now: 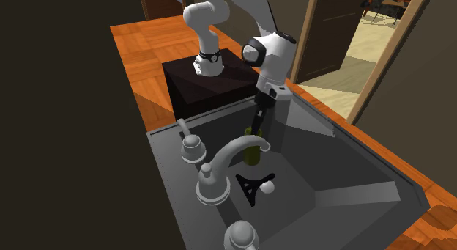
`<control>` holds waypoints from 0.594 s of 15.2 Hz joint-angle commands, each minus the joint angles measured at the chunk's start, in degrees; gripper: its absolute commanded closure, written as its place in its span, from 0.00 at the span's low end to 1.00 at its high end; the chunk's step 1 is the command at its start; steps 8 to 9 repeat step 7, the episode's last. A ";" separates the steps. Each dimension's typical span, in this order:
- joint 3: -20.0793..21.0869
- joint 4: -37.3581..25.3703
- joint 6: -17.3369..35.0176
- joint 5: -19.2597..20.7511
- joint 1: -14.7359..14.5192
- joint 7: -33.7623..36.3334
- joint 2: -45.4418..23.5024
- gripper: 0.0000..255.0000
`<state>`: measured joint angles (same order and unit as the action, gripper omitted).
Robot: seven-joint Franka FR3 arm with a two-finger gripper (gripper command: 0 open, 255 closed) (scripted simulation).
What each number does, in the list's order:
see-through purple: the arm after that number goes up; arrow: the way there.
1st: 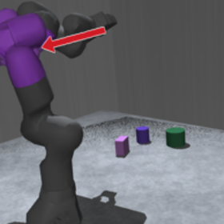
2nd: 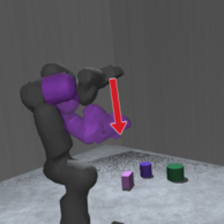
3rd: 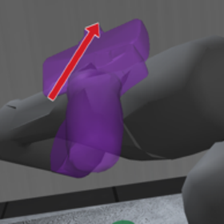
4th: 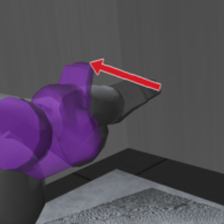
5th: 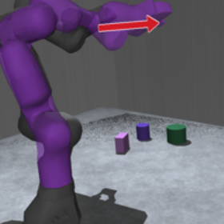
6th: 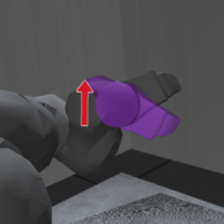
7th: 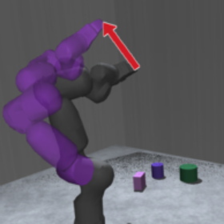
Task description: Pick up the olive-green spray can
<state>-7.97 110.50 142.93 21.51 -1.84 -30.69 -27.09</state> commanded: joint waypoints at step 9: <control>0.33 -0.06 -3.40 -0.68 0.00 -1.28 3.47 1.00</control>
